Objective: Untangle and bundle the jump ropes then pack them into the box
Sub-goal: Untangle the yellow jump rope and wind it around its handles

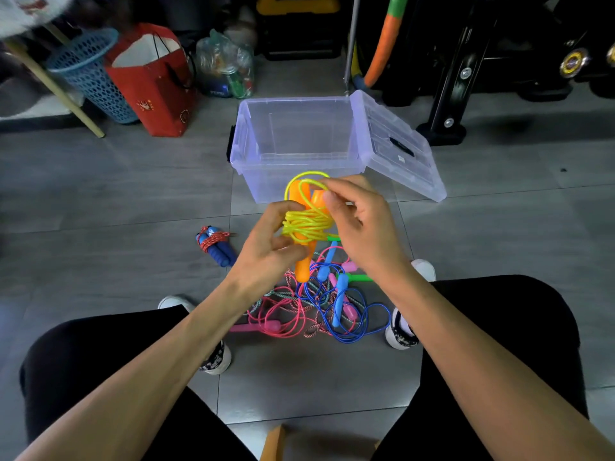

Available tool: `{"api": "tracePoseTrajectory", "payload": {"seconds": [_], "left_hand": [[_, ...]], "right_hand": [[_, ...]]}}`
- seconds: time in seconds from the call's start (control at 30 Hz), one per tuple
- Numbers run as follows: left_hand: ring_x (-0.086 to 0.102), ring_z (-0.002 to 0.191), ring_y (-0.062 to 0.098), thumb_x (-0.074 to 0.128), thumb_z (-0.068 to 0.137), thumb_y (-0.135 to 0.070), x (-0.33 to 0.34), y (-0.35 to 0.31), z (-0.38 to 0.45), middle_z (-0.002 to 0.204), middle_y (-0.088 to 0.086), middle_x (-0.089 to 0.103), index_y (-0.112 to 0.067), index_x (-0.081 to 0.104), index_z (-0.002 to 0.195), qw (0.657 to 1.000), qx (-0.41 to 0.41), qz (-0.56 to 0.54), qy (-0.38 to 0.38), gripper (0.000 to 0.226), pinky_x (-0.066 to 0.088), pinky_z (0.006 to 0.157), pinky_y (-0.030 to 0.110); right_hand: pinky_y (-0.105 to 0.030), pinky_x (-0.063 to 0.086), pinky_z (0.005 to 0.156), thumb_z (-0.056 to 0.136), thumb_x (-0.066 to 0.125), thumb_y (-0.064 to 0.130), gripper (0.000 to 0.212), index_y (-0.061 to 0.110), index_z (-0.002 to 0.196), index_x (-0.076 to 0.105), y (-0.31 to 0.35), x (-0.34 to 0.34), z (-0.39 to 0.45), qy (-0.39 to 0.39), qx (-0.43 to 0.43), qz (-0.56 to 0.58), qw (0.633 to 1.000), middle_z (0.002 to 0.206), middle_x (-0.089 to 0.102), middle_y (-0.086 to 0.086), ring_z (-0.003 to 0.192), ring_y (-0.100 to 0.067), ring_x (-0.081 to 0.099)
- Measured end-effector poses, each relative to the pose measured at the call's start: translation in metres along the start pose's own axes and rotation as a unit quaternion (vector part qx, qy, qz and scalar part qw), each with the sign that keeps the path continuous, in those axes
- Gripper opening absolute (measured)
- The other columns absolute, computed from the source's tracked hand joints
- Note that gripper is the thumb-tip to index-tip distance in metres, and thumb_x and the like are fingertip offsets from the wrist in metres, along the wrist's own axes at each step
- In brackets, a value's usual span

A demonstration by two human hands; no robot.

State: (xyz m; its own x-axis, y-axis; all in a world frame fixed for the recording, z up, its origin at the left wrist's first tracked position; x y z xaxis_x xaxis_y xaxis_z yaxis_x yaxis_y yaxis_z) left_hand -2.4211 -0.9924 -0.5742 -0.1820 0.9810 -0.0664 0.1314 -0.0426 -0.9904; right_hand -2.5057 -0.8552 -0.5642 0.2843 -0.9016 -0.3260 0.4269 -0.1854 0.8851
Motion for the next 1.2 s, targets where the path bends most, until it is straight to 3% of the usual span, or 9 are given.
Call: {"api": "tracePoseTrajectory", "payload": {"seconds": [0.13,0.27,0.4,0.6,0.73,0.87,0.97,1.07,1.2], "left_hand": [[0.066,0.065,0.02,0.07,0.076,0.0,0.0,-0.001,0.002,0.111,-0.006,0.061,-0.04,0.054,0.112,0.999,0.022,0.031,0.004,0.056,0.052,0.06,0.031],[0.061,0.063,0.046,0.068,0.071,0.0,0.002,0.0,0.005,0.109,-0.001,0.063,-0.048,0.058,0.104,0.999,0.026,0.04,-0.015,0.059,0.051,0.062,0.061],[0.064,0.064,0.019,0.063,0.077,0.017,0.002,0.0,0.004,0.087,-0.011,0.067,-0.03,0.058,0.101,0.997,0.036,0.058,-0.044,0.054,0.052,0.059,0.034],[0.054,0.052,0.003,0.061,0.089,0.002,0.003,0.004,0.003,0.067,-0.02,0.062,-0.029,0.056,0.088,0.989,0.039,0.117,-0.079,0.031,0.046,0.051,0.018],[0.057,0.055,0.013,0.064,0.083,-0.005,0.002,0.009,0.004,0.069,-0.011,0.064,-0.033,0.058,0.09,0.982,0.037,0.163,-0.091,0.03,0.048,0.054,0.025],[0.048,0.047,0.027,0.063,0.081,-0.004,0.001,0.017,0.005,0.065,-0.003,0.06,-0.034,0.056,0.096,0.974,0.045,0.207,-0.081,0.034,0.042,0.046,0.033],[0.058,0.057,0.032,0.062,0.079,-0.006,0.002,0.018,0.006,0.07,-0.003,0.063,-0.031,0.056,0.096,0.97,0.061,0.219,-0.085,0.031,0.052,0.054,0.042],[0.054,0.055,0.022,0.055,0.077,-0.01,0.001,0.016,0.006,0.062,-0.008,0.057,-0.028,0.055,0.091,0.965,0.065,0.231,-0.103,0.023,0.047,0.053,0.033],[0.059,0.06,0.022,0.06,0.082,-0.003,-0.003,0.015,0.004,0.067,-0.007,0.06,-0.027,0.057,0.095,0.965,0.059,0.225,-0.124,0.028,0.047,0.055,0.028]], "right_hand": [[-0.029,0.052,0.084,0.098,0.053,0.015,0.028,0.034,0.115,0.064,0.0,-0.006,0.003,-0.022,-0.011,-0.006,1.0,0.099,0.062,-0.003,0.091,-0.007,0.062],[-0.011,0.041,0.086,0.096,0.055,0.009,0.026,0.008,0.118,0.069,-0.008,0.005,-0.003,-0.019,-0.075,-0.103,0.992,0.107,0.056,-0.01,0.096,-0.008,0.055],[-0.027,0.041,0.091,0.098,0.051,0.02,0.029,0.008,0.119,0.068,-0.013,0.008,-0.008,0.051,-0.162,-0.226,0.959,0.119,0.055,-0.015,0.101,-0.027,0.048],[-0.039,0.046,0.084,0.096,0.051,0.028,0.032,0.005,0.107,0.07,-0.014,0.01,-0.01,0.095,-0.193,-0.252,0.944,0.111,0.059,-0.01,0.094,-0.03,0.049],[-0.035,0.043,0.074,0.095,0.055,0.019,0.023,0.002,0.083,0.065,-0.01,0.011,-0.007,0.05,-0.121,-0.188,0.973,0.088,0.062,-0.009,0.081,-0.027,0.053],[-0.03,0.048,0.066,0.1,0.049,0.02,0.027,0.004,0.08,0.058,-0.001,-0.003,0.002,0.011,0.02,-0.089,0.996,0.074,0.066,0.001,0.068,-0.013,0.06],[-0.037,0.048,0.065,0.1,0.048,0.026,0.028,0.006,0.092,0.066,0.0,-0.002,-0.004,0.04,-0.052,-0.173,0.983,0.083,0.059,-0.005,0.074,-0.018,0.057],[-0.037,0.051,0.066,0.097,0.042,0.032,0.037,0.011,0.117,0.065,-0.003,0.008,-0.015,0.087,-0.121,-0.276,0.949,0.102,0.051,-0.011,0.093,-0.027,0.054],[-0.031,0.047,0.063,0.095,0.046,0.032,0.039,0.01,0.119,0.066,-0.008,0.012,-0.015,0.092,-0.149,-0.302,0.937,0.103,0.05,-0.011,0.092,-0.025,0.05]]}}
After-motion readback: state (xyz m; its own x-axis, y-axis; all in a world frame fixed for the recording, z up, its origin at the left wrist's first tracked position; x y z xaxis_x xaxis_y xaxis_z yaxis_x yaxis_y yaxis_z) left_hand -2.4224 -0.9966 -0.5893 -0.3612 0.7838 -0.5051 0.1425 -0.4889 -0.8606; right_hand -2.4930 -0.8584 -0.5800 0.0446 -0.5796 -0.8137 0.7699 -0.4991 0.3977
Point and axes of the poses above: each hand's wrist, its own z-axis towards the middle knuckle, its own x-axis out of the palm, y = z × x, the point moved 1 cm from there along z, towards the middle knuckle
